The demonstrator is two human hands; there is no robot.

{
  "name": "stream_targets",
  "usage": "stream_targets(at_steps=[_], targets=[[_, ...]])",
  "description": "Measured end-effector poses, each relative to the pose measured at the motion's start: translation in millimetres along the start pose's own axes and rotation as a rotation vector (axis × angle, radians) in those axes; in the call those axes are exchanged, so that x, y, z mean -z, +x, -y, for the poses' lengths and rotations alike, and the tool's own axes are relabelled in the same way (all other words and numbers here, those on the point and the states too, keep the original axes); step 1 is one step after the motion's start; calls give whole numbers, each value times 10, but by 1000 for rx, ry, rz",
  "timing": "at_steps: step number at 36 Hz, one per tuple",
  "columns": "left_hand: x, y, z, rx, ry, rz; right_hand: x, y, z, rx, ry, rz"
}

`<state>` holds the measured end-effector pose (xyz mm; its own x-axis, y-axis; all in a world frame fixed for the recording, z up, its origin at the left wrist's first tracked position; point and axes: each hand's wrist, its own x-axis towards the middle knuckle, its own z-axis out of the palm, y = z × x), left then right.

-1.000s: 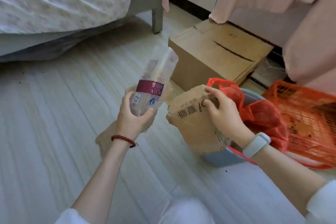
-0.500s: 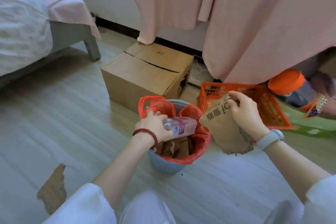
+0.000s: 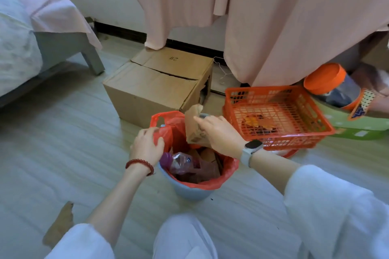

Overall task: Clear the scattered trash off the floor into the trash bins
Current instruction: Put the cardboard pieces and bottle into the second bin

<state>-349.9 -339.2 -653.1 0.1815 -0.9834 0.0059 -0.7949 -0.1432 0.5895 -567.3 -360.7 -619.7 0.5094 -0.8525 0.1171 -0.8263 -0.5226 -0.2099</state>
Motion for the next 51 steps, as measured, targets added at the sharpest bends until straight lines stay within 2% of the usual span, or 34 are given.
stream_targets(at_steps=[2,5,6,8,11,13,17,20,23,26,30,33,38,41,44,46,48,51], targets=[[39,14,53,4,-6,-14,-228,-8,-17,90,-99,217],[-9,91,47,5,-1,-20,-411,3,-108,118,45,440],[-43,141,9,-2,0,-24,-409,21,-160,107,152,433],[-134,285,-115,-29,8,-31,-333,85,-338,48,331,311],[-342,564,-375,-99,41,-10,-186,186,-763,-62,445,80],[-567,775,-569,-161,92,37,-174,264,-1160,-170,470,1],[-1167,1126,-922,-240,304,164,-474,500,-1968,-344,492,25],[-1603,1285,-976,-203,483,259,-873,763,-2359,-370,488,43],[-1786,1332,-874,-255,500,100,-1346,1074,-2499,-300,437,147],[-1804,1319,-685,-305,498,-65,-1757,1346,-2441,-216,289,359],[-1697,1282,-511,-230,495,-131,-2142,1623,-2240,-202,118,618],[-1632,1236,-394,-174,487,-159,-2411,1641,-2186,-223,18,689],[-1566,1191,-277,-135,492,-173,-2725,1495,-2229,-296,-112,665],[-1585,1192,-282,-127,484,-193,-2792,1419,-2200,-268,-79,598],[-1600,1187,-293,-101,475,-194,-2683,1476,-2094,-456,237,493],[-1598,1180,-297,-89,474,-179,-2516,1557,-1989,-560,477,357],[-1590,1180,-297,-78,476,-150,-2278,1586,-1882,-536,628,197],[-1564,1183,-319,-74,440,-115,-1815,1502,-1778,-378,691,6]])
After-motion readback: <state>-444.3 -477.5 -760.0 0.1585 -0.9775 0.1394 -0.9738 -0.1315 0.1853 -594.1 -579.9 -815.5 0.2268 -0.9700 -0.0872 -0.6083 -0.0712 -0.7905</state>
